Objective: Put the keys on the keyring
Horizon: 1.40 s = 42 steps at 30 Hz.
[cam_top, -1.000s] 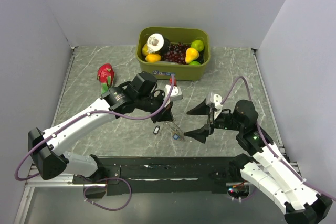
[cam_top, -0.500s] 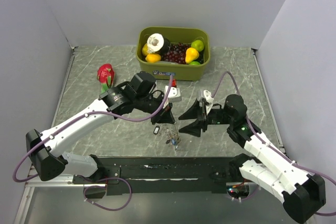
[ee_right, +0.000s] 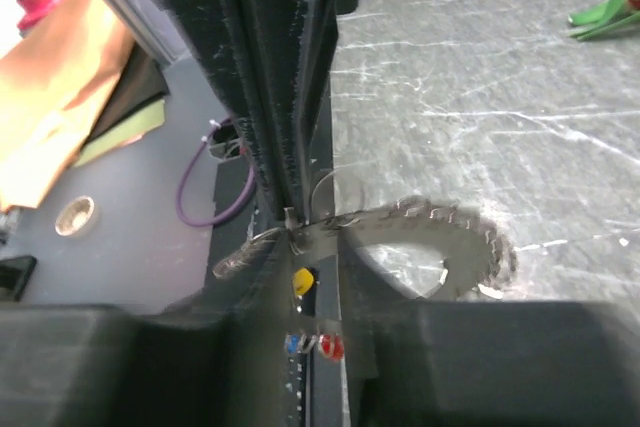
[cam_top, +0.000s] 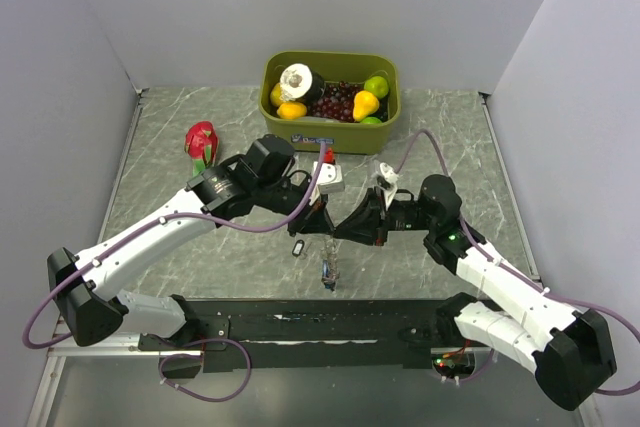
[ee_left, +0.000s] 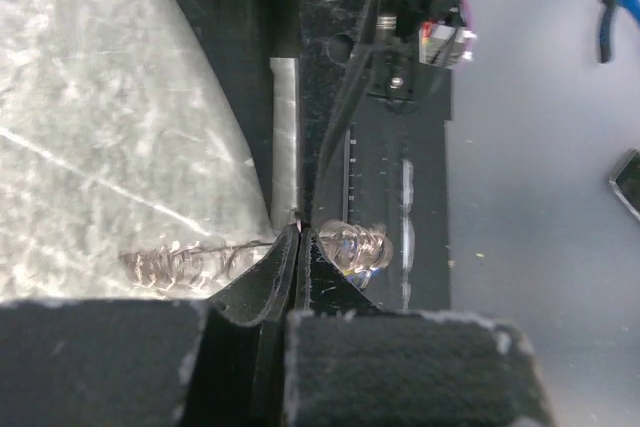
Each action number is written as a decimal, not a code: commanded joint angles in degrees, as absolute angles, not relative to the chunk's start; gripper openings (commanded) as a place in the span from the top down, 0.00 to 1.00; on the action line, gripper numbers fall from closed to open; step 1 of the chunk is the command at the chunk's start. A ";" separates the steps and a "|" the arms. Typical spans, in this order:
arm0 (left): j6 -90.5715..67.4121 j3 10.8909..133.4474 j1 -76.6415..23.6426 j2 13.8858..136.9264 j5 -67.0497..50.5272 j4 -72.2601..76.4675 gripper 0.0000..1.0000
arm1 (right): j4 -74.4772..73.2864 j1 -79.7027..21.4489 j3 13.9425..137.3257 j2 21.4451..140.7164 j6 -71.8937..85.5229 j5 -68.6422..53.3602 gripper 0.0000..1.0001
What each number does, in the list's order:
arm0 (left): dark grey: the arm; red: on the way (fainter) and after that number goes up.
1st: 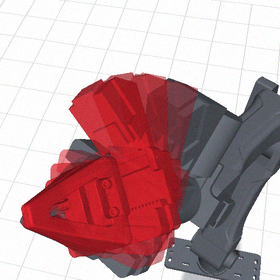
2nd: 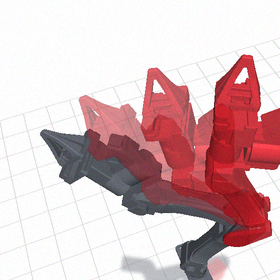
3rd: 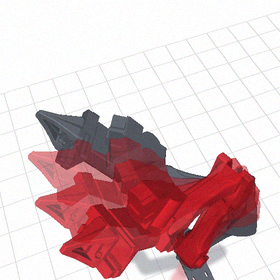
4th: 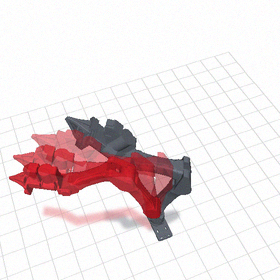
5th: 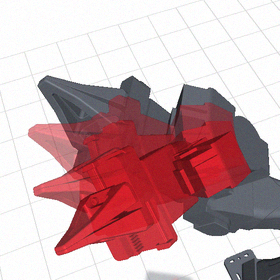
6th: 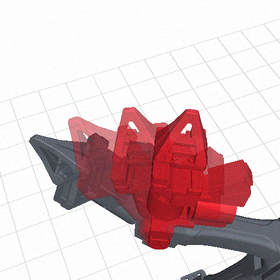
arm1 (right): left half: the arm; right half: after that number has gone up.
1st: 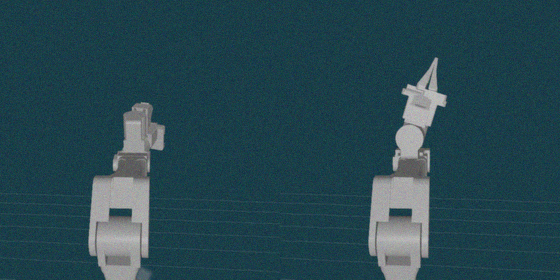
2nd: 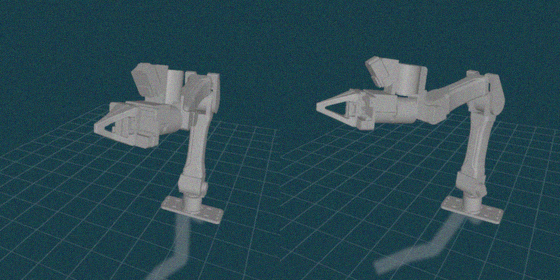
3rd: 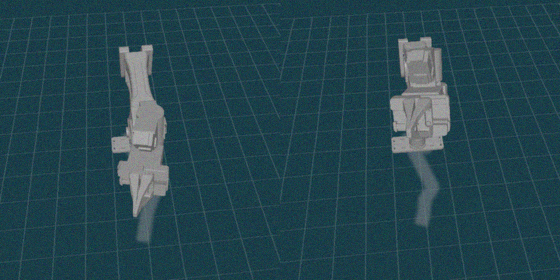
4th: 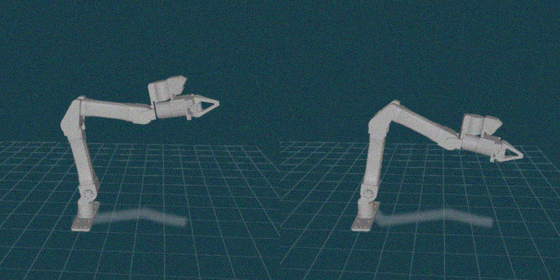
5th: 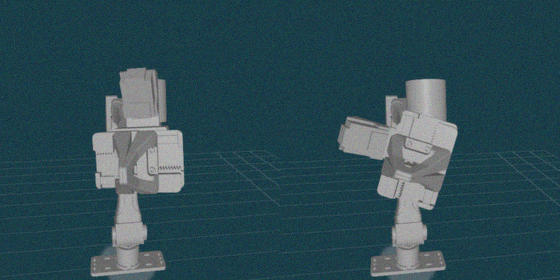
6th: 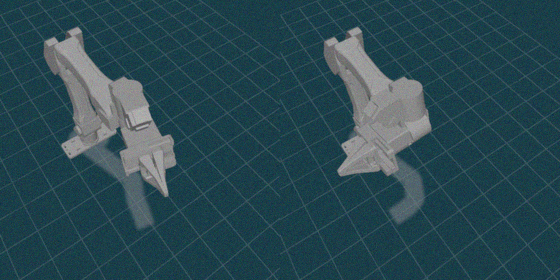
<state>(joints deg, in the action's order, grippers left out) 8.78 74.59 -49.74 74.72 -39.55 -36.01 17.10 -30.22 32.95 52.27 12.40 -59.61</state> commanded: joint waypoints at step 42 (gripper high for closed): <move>-33.49 42.63 -38.84 59.76 -45.97 38.23 0.56 | 62.13 -31.20 22.15 45.17 38.31 -39.90 1.00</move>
